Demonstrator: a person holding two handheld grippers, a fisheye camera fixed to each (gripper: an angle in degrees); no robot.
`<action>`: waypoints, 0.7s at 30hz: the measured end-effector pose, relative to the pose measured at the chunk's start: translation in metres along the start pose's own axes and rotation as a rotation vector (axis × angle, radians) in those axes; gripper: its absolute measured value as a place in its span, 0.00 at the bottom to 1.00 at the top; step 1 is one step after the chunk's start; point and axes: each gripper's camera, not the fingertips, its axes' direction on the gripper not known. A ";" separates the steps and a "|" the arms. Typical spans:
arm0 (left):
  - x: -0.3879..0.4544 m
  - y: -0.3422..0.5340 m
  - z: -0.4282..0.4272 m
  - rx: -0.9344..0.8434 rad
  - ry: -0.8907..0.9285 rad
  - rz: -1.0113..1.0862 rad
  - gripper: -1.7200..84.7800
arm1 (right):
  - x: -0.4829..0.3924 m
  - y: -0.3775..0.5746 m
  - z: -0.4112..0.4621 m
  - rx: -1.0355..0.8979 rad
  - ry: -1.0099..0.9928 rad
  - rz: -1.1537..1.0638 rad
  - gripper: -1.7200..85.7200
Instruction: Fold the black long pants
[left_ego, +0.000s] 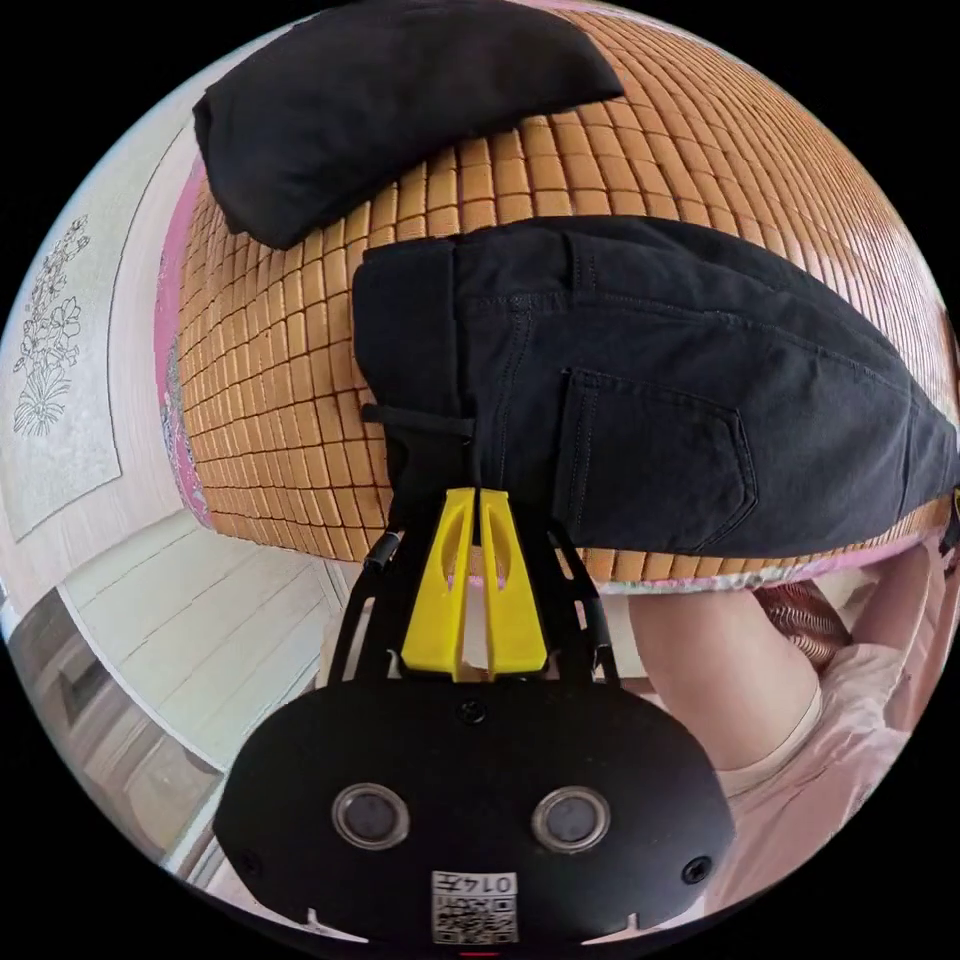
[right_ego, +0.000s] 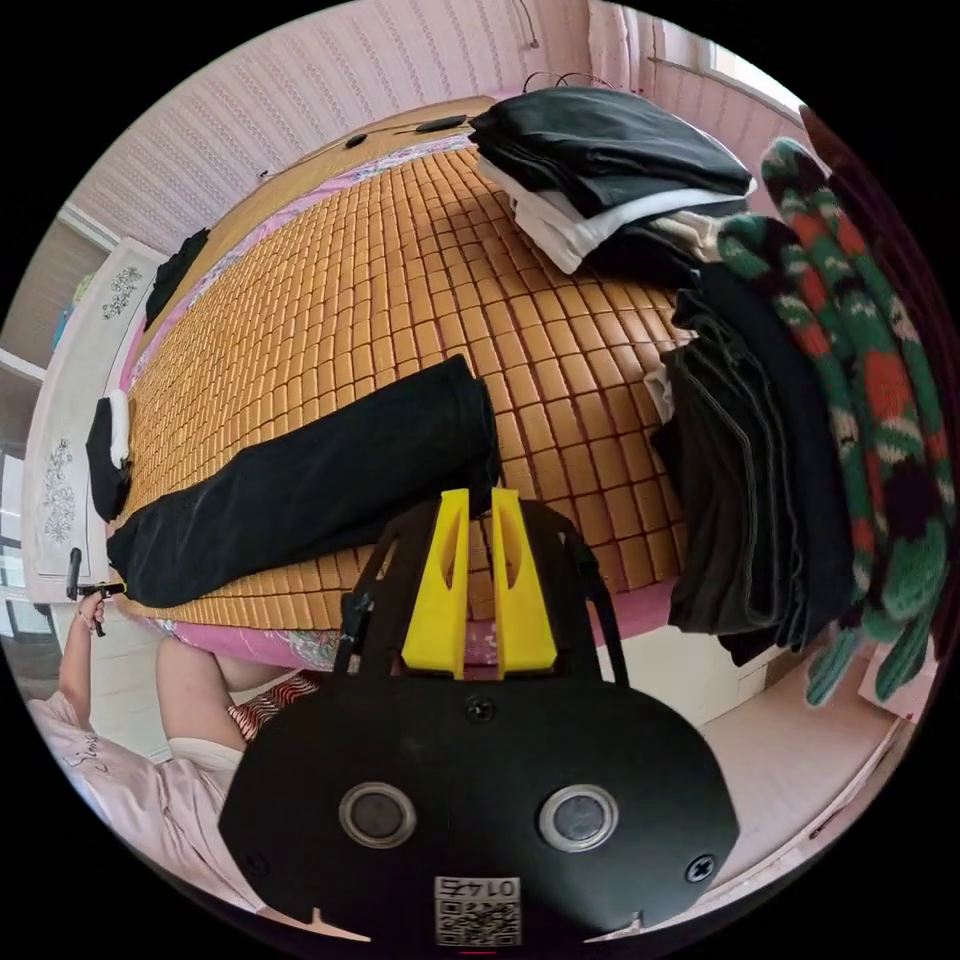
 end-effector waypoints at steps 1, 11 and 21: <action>0.010 0.008 -0.003 0.008 0.002 0.038 0.01 | 0.007 0.015 -0.005 0.002 0.011 0.035 0.07; 0.018 0.075 -0.051 0.300 0.062 -0.076 0.01 | -0.018 0.049 -0.007 0.062 0.005 0.235 0.11; 0.022 0.074 -0.017 0.219 0.125 -0.111 0.01 | -0.087 0.044 -0.041 0.127 0.099 0.163 0.03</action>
